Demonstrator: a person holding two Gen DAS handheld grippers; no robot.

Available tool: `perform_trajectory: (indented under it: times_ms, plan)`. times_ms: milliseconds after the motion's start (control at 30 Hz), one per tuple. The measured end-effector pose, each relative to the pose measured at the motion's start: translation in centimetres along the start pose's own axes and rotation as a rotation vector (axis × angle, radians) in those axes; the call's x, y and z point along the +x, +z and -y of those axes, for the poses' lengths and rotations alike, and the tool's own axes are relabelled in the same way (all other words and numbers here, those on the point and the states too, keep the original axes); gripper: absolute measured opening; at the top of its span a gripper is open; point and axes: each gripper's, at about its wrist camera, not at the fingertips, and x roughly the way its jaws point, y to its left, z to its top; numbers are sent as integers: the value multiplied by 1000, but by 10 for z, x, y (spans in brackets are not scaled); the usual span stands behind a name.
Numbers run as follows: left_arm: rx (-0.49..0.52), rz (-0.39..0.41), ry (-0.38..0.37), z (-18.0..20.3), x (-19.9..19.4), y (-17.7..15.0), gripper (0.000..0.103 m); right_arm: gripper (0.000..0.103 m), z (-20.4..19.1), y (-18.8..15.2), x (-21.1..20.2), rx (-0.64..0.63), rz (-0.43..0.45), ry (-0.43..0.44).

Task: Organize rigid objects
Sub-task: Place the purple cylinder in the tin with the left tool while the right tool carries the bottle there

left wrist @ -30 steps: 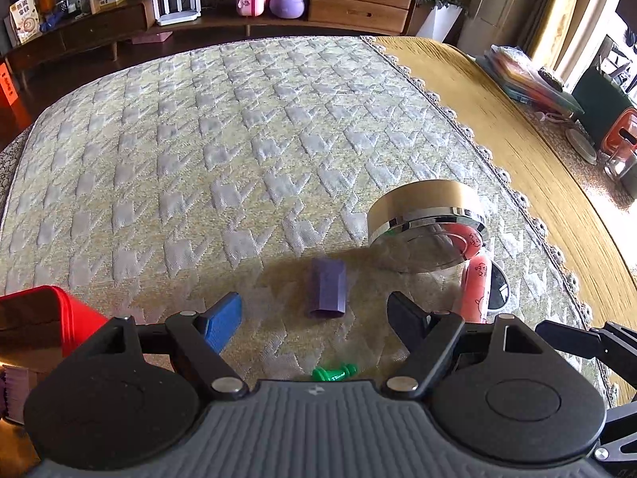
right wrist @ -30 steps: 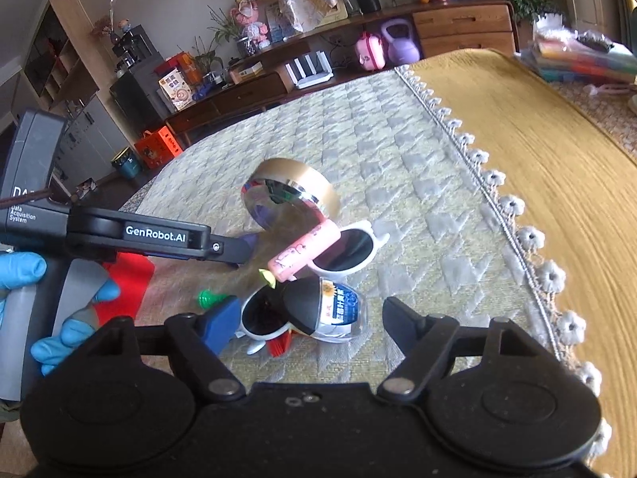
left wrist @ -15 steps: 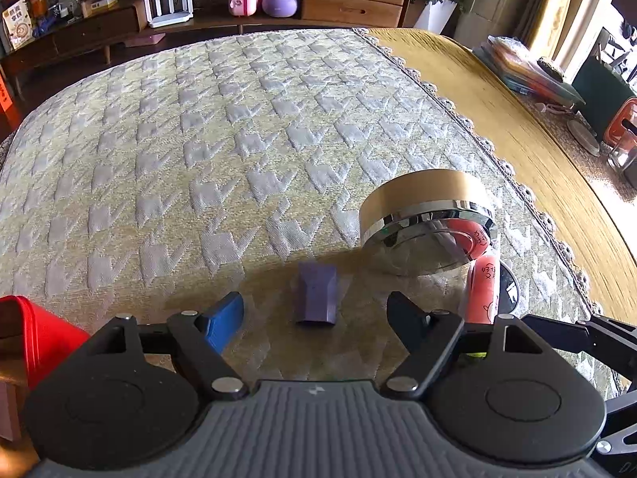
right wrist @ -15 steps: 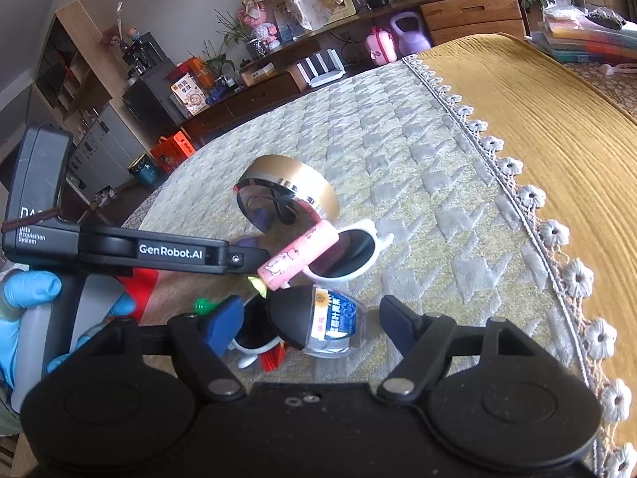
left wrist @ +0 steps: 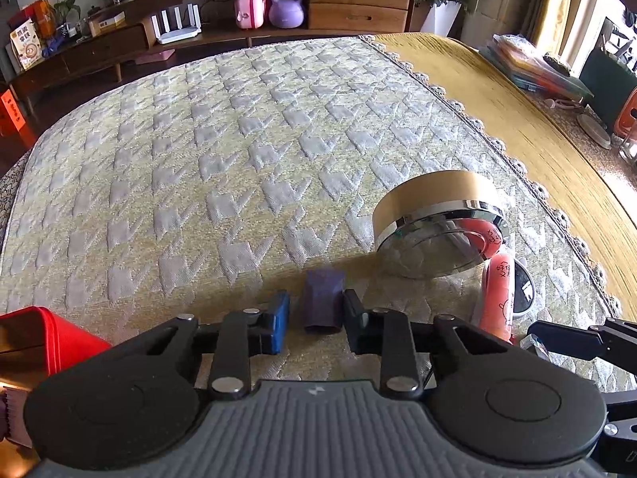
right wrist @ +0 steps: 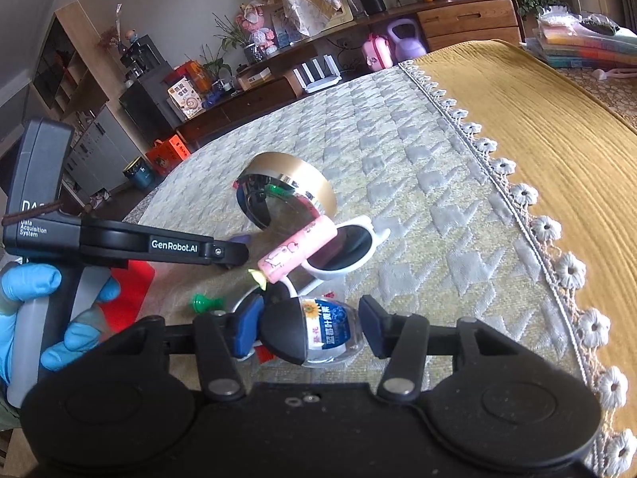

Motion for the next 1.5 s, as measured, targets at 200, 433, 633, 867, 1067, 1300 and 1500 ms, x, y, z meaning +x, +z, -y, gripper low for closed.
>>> perform_trajectory:
  times_ms: [200,433,633,867,1067,1300,1500]
  plan:
    - [-21,-8,-11,-9,-12,-7,21,53,-6,-11,-16,-11,10,-41]
    - [-30,-22,-10,-16,-35,-17,21,52,-24,-16,-39,-45,21,-80]
    - [-39,-20,-16,-27,-66,-26,21,53,-56,-15,-54,-110,37,-75]
    - [-66,-11,-29,-51,-101,-39,21,53,-90,-12,-66,-176,45,-64]
    - [-96,-3,-21,-81,-129,-53,21,53,-118,-7,-68,-227,57,-47]
    - [-136,13,16,-124,-153,-70,21,53,-156,-4,-57,-288,56,-10]
    - [-178,11,50,-160,-160,-88,21,53,-191,-5,-41,-345,38,29]
